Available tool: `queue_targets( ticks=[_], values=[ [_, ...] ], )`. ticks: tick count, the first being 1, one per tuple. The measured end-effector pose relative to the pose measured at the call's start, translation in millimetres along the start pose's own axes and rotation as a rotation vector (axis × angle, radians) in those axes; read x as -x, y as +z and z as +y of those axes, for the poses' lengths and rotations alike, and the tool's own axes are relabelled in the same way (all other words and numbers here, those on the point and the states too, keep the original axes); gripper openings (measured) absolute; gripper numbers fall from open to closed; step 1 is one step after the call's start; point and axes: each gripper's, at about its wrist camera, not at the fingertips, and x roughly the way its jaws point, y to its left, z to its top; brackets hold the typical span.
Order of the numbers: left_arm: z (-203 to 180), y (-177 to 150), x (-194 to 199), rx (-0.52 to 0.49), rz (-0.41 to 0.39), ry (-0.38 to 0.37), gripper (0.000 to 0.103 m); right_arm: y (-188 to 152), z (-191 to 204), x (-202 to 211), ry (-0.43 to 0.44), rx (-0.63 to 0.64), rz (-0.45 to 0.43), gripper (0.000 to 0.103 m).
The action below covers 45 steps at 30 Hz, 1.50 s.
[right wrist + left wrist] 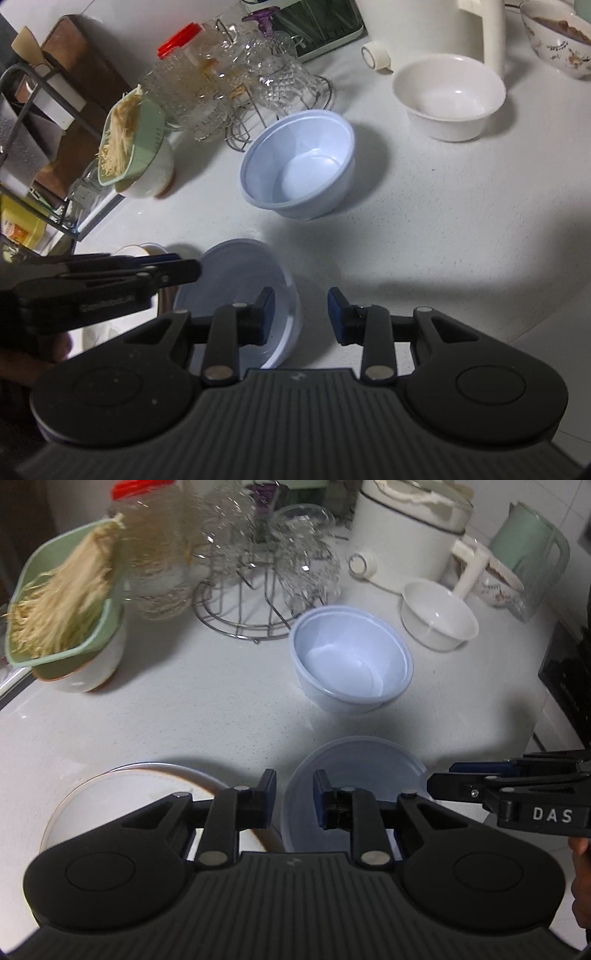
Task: Organize plates and bowls
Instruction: 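Move both grippers to the light-blue plastic bowl on the counter, then position both grippers over the blue bowl rim and open them wide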
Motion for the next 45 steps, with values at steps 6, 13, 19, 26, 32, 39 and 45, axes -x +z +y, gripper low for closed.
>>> queue_targets(
  ticks=[6, 13, 19, 26, 32, 39, 45],
  values=[
    [2.8, 1.4, -11.9, -0.008, 0.044, -0.010, 0.024, -2.6, -0.3, -11.6, 0.024, -0.040, 0.035, 0.025],
    [-2.0, 2.1, -10.9, 0.005, 0.070, -0.039, 0.024, -0.2, 1.4, -14.5, 0.022, -0.070, 0.043, 0.021],
    [-10.3, 4.7, -6.0, 0.038, 0.064, -0.077, 0.024, 7.4, -5.0, 0.4, 0.004, -0.060, 0.010, 0.021],
    [-26.9, 9.9, -16.1, 0.058, 0.073, -0.109, 0.024, 10.4, -19.7, 7.4, -0.037, -0.059, -0.006, 0.022],
    [-32.7, 6.0, -30.0, 0.078, 0.108, -0.128, 0.025, 3.0, -31.1, 3.8, -0.053, -0.075, 0.006, 0.021],
    [-32.6, 8.5, -32.6, 0.086, 0.119, -0.114, 0.025, -0.8, -38.3, 6.8, -0.049, -0.116, -0.019, 0.023],
    [-27.2, 19.4, -16.5, 0.081, 0.083, -0.095, 0.033, 8.0, -34.7, 19.5, -0.080, -0.085, -0.073, 0.037]
  ],
)
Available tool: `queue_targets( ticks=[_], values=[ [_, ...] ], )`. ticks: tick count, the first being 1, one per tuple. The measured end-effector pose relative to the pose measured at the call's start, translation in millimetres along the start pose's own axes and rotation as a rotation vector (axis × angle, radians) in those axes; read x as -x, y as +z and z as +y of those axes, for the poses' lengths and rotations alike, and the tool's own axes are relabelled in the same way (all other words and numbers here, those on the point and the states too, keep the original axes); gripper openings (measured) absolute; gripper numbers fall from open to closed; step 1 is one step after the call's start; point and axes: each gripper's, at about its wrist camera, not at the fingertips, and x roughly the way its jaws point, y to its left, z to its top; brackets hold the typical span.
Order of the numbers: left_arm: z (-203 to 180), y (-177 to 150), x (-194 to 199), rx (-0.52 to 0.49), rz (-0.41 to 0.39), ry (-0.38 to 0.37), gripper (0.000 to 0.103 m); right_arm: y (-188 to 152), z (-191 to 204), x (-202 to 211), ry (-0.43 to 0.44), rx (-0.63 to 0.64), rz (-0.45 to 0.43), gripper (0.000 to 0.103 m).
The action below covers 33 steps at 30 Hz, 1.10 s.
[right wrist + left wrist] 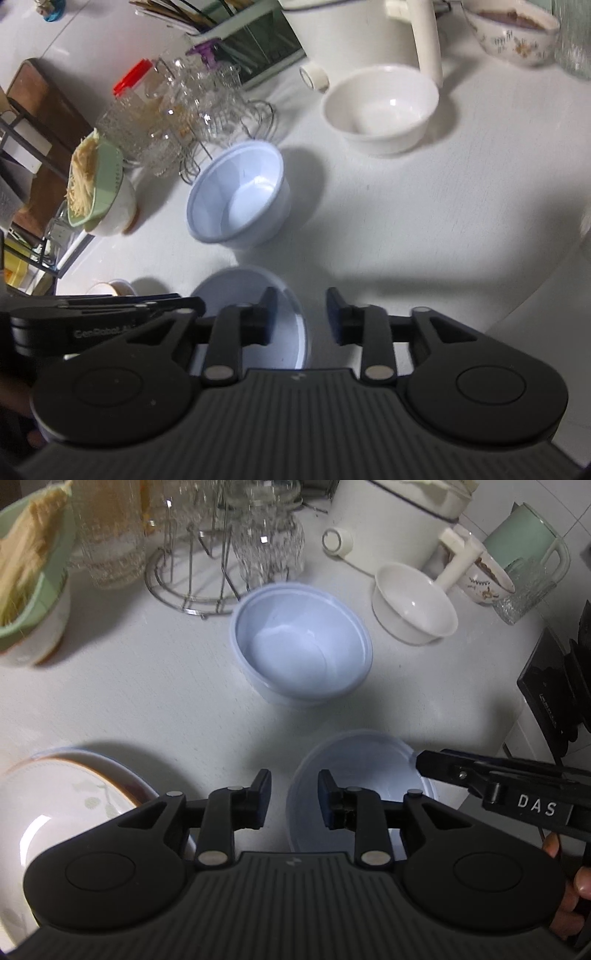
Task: Organize plates and bowls
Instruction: 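Position both grippers over the blue bowl rim and open them wide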
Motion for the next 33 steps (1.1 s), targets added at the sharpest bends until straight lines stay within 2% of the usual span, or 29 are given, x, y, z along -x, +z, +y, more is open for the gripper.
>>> queue_targets(
  ticks=[6, 11, 20, 26, 27, 29, 31, 33],
  values=[
    [3.8, 3.5, 32.1, -0.012, -0.057, 0.019, 0.034, 5.7, 17.8, 21.6, -0.006, 0.073, -0.084, 0.038],
    [5.4, -3.9, 71.0, -0.006, -0.136, 0.028, 0.037, 2.2, 34.4, 45.3, 0.006, 0.100, -0.148, 0.038],
    [1.1, -38.9, 132.6, 0.010, -0.273, 0.033, 0.039, -16.5, 58.4, 96.0, 0.016, 0.152, -0.247, 0.038],
    [1.4, -66.1, 157.1, 0.029, -0.298, 0.058, 0.047, -32.8, 64.2, 114.3, 0.024, 0.171, -0.269, 0.038],
    [0.5, -69.8, 160.2, 0.019, -0.304, 0.061, 0.052, -36.8, 67.8, 116.5, 0.001, 0.203, -0.286, 0.040],
    [-1.1, -77.6, 165.9, 0.005, -0.322, 0.071, 0.067, -45.2, 73.4, 119.7, -0.048, 0.264, -0.317, 0.058],
    [-2.4, -82.7, 167.5, 0.008, -0.329, 0.086, 0.083, -50.5, 71.2, 123.1, -0.041, 0.261, -0.324, 0.083],
    [-4.1, -87.5, 168.8, 0.004, -0.323, 0.096, 0.088, -54.5, 67.9, 126.1, -0.038, 0.245, -0.318, 0.085]
  ],
)
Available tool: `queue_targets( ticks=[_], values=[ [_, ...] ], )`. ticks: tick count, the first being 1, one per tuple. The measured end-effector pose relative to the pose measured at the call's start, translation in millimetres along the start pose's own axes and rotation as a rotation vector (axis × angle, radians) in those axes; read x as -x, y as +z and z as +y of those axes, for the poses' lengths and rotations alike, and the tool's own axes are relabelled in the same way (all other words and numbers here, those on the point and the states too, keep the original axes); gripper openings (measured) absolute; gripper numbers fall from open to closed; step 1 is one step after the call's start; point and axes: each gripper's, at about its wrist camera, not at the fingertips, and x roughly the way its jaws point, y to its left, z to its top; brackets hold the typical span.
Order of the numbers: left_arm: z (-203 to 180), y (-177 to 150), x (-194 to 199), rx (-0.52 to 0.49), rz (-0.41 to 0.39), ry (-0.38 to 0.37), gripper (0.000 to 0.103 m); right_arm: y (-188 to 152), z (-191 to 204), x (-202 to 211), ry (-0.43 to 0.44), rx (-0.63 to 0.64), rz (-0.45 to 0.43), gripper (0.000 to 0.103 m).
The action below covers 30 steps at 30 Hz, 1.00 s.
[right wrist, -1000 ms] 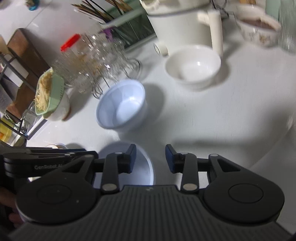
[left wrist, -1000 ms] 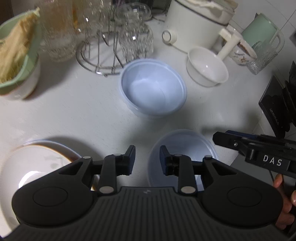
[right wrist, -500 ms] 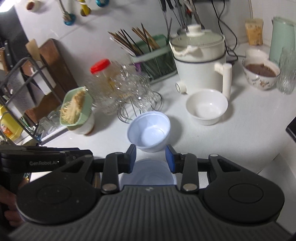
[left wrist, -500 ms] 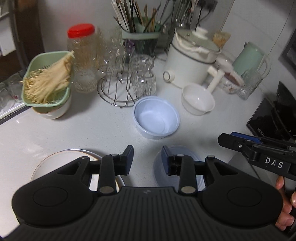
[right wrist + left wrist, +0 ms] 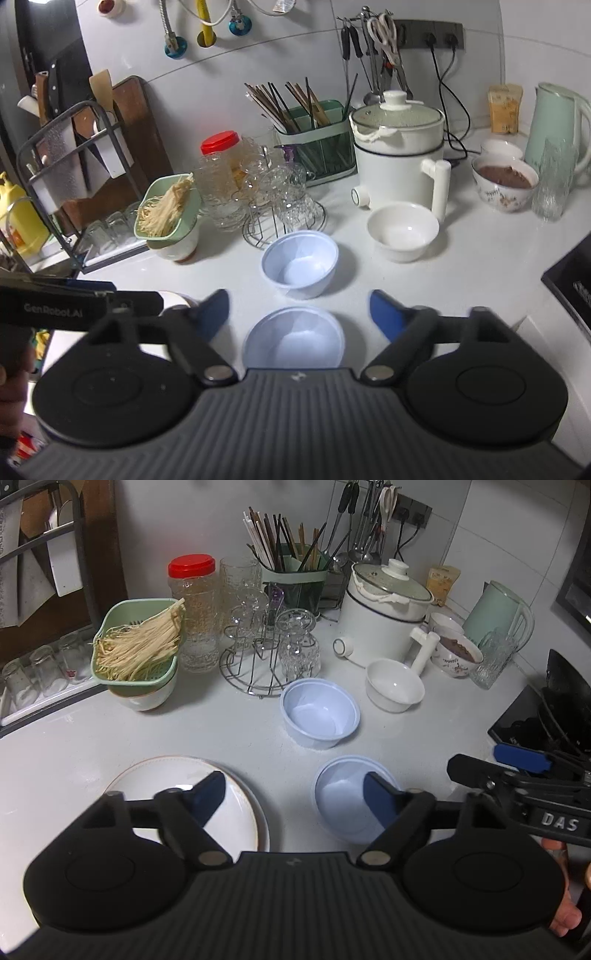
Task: Organize plates and bowls
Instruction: 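Position both grippers over the blue bowl rim and open them wide, then close both grippers on the blue bowl rim and lift it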
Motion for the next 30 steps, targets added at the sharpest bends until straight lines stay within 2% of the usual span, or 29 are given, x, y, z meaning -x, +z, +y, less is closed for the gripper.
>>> queue_targets(
  ticks=[8, 16, 23, 30],
  values=[
    [1.7, -5.8, 4.3, 0.001, -0.006, 0.016, 0.093, -11.7, -9.7, 7.4, 0.008, -0.050, 0.012, 0.085],
    [8.4, -1.6, -27.8, 0.076, 0.023, 0.012, 0.093, -4.0, -30.8, 1.3, -0.011, -0.106, 0.034, 0.085],
    [2.3, 3.4, -62.5, 0.149, 0.036, 0.008, 0.093, 10.6, -46.5, -27.2, 0.020, -0.075, 0.097, 0.085],
    [4.2, 15.2, -103.2, 0.220, 0.046, 0.009, 0.092, 29.7, -62.6, -71.7, 0.048, -0.063, 0.153, 0.075]
  ],
)
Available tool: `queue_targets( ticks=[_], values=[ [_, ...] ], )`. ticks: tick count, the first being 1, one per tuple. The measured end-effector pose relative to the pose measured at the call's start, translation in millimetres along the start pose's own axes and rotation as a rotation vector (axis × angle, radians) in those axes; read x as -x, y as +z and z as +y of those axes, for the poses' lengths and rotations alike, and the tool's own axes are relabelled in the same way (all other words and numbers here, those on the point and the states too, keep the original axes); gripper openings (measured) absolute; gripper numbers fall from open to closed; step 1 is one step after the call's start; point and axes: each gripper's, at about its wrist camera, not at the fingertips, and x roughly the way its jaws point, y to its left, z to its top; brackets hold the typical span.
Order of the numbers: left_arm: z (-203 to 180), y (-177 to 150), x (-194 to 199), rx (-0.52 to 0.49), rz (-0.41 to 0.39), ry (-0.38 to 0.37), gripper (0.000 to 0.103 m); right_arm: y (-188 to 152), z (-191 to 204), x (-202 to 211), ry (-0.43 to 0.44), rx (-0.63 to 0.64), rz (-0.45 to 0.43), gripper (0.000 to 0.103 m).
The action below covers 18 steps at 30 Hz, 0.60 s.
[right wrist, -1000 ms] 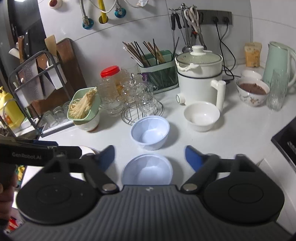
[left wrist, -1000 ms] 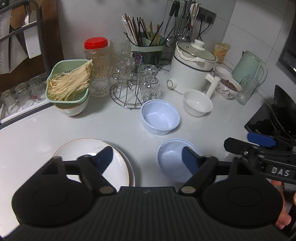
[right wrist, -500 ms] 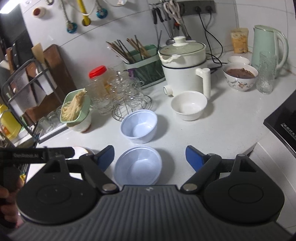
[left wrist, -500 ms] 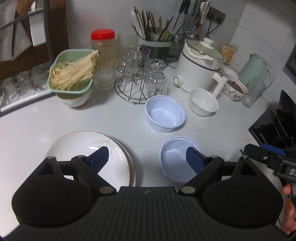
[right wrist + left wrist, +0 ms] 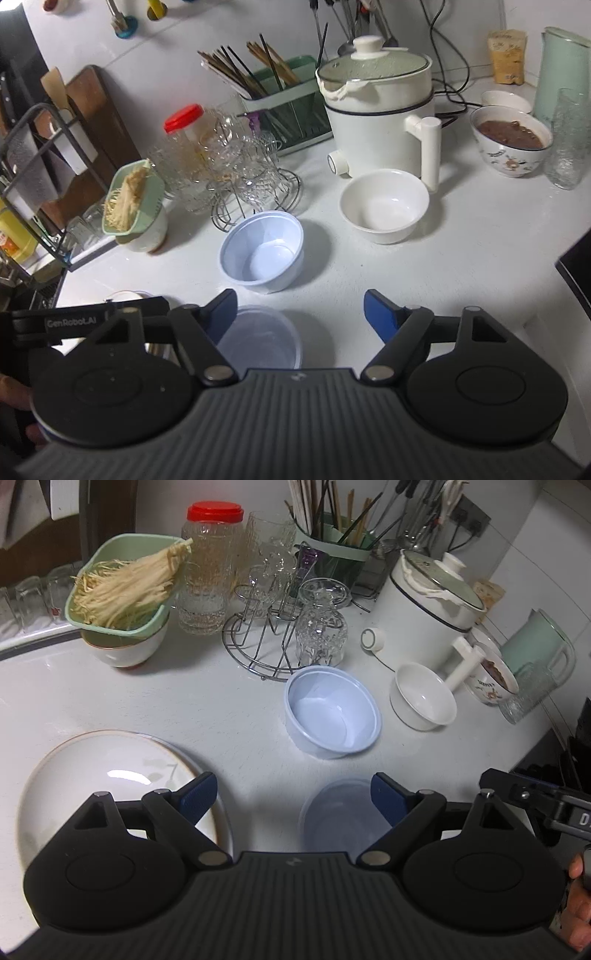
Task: Organize plates and bowls
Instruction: 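Close both grippers on the blue bowl rim and lift it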
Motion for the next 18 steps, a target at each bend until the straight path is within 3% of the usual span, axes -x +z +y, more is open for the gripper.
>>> queue_targets(
  ticks=[3, 12, 18],
  values=[
    [0.0, 8.3, -15.3, 0.018, -0.007, -0.015, 0.091, 8.6, -4.0, -20.9, 0.017, -0.001, 0.021, 0.067],
    [6.5, 33.9, -61.1, 0.103, 0.000, -0.040, 0.071, 26.5, -6.4, -80.3, 0.055, -0.004, 0.101, 0.041],
    [6.9, 37.8, -89.6, 0.120, 0.017, -0.053, 0.053, 36.1, -6.8, -111.3, 0.069, 0.010, 0.146, 0.037]
  ],
)
